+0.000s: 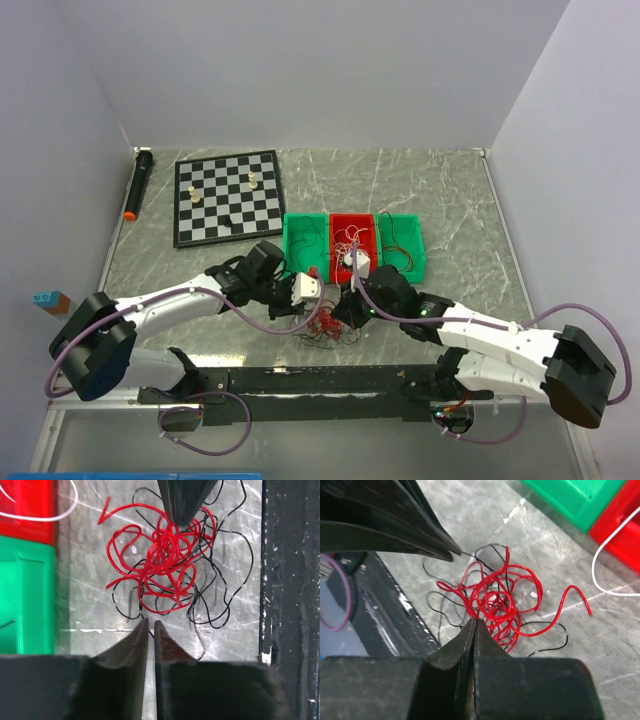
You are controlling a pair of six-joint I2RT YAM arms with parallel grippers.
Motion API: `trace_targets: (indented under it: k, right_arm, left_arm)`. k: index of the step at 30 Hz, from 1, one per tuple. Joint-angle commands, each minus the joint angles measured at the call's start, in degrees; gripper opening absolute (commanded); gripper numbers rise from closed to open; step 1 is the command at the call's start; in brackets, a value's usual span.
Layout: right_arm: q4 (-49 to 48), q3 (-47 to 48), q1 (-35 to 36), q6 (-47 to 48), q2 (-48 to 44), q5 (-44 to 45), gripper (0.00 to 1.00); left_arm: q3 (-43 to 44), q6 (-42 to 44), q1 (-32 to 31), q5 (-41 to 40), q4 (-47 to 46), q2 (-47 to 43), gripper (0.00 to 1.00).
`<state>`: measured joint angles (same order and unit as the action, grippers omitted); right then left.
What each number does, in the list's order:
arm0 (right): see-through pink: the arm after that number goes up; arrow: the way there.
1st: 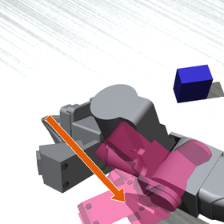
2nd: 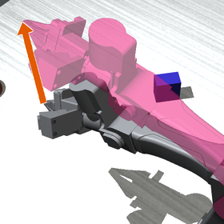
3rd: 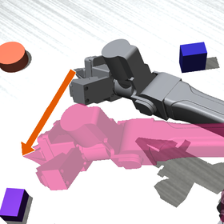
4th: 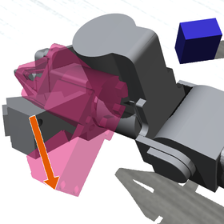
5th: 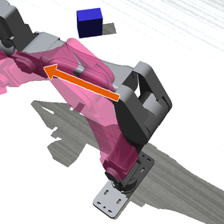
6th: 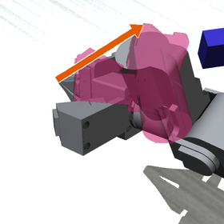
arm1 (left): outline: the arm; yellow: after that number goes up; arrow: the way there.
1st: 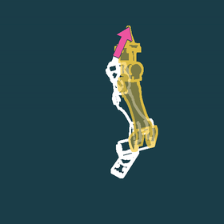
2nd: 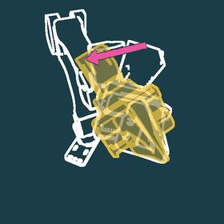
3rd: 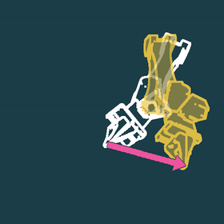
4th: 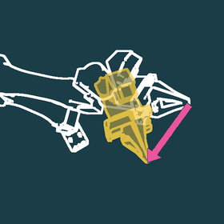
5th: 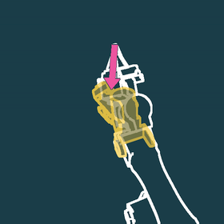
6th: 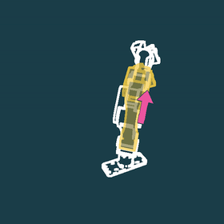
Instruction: Untangle the cables
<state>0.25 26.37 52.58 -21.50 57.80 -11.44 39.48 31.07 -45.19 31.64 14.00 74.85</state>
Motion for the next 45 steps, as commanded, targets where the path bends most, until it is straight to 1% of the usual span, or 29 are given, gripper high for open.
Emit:
trace_targets:
  k: [1,2,6,11,14,18,19,20,21,22,24,25,27,30,33,37,41,43,45]
  right_arm:
    - [-0.6,2.2,0.3,0.2,-6.2,0.8,0.0]
    - [-0.4,2.7,0.3,0.2,-7.4,1.3,0.0]
    - [5.4,5.2,0.4,0.6,-13.6,3.6,0.0]
    - [11.9,10.6,0.2,1.9,-20.3,7.7,0.0]
    - [14.3,14.7,0.2,2.7,-22.2,8.8,0.0]
    - [16.7,19.1,0.2,3.0,-22.2,8.0,0.0]
    - [17.2,19.5,0.2,3.4,-21.8,7.8,0.0]
    - [17.6,19.4,0.2,3.7,-21.3,7.7,0.0]
    - [18.5,18.8,0.3,4.4,-20.7,7.3,0.0]
    - [19.1,17.8,0.2,4.9,-19.9,6.8,0.06]
    - [19.5,14.9,0.2,5.2,-17.4,6.3,0.32]
    - [19.2,12.9,0.3,5.1,-16.1,5.6,0.41]
    - [16.6,9.0,0.4,4.2,-13.6,4.1,0.52]
    - [10.3,4.0,0.6,4.0,-10.6,2.6,0.61]
    - [6.3,3.4,0.8,5.0,-7.2,3.3,0.64]
    - [3.4,5.0,0.7,6.6,-1.3,4.3,0.64]
    - [0.2,5.8,0.8,7.7,2.7,4.0,0.62]
    - [0.1,5.8,0.8,7.6,4.2,4.1,0.6]
    - [-1.7,5.8,0.7,7.5,5.3,3.9,0.56]
  left_arm:
    - [-1.2,1.7,0.0,1.0,-0.3,-2.3,0.06]
    - [-1.4,1.9,0.0,0.9,0.1,-2.9,0.01]
    - [-2.5,1.5,0.0,0.6,0.9,-5.0,0.01]
    - [-3.3,1.1,0.1,1.7,2.4,-8.0,0.01]
    - [-2.7,1.1,0.4,1.7,3.8,-9.8,0.01]
    - [-0.3,-3.2,2.4,1.7,3.1,-11.4,0.01]
    - [0.1,-4.1,2.7,1.6,3.0,-11.6,0.01]
    - [0.3,-5.0,2.8,1.8,2.7,-11.6,0.04]
    - [0.6,-5.7,2.8,2.0,2.4,-11.7,0.12]
    - [0.7,-6.1,2.7,2.7,2.2,-11.7,0.2]
    - [0.7,-7.2,2.8,3.4,1.5,-11.6,0.33]
    - [0.7,-7.9,2.7,3.8,0.9,-11.7,0.37]
    - [0.6,-8.5,2.8,4.3,0.9,-11.7,0.42]
    - [-0.5,-8.7,2.7,5.4,0.5,-11.0,0.47]
    - [-2.1,-8.0,2.8,5.7,-1.2,-10.2,0.48]
    - [-2.4,-6.7,2.8,5.5,-3.2,-8.3,0.49]
    - [-2.1,-6.3,2.7,5.4,-4.1,-7.0,0.5]
    - [-2.1,-6.4,2.7,5.5,-4.5,-6.6,0.5]
    - [-2.3,-6.1,2.6,5.7,-4.9,-6.2,0.5]
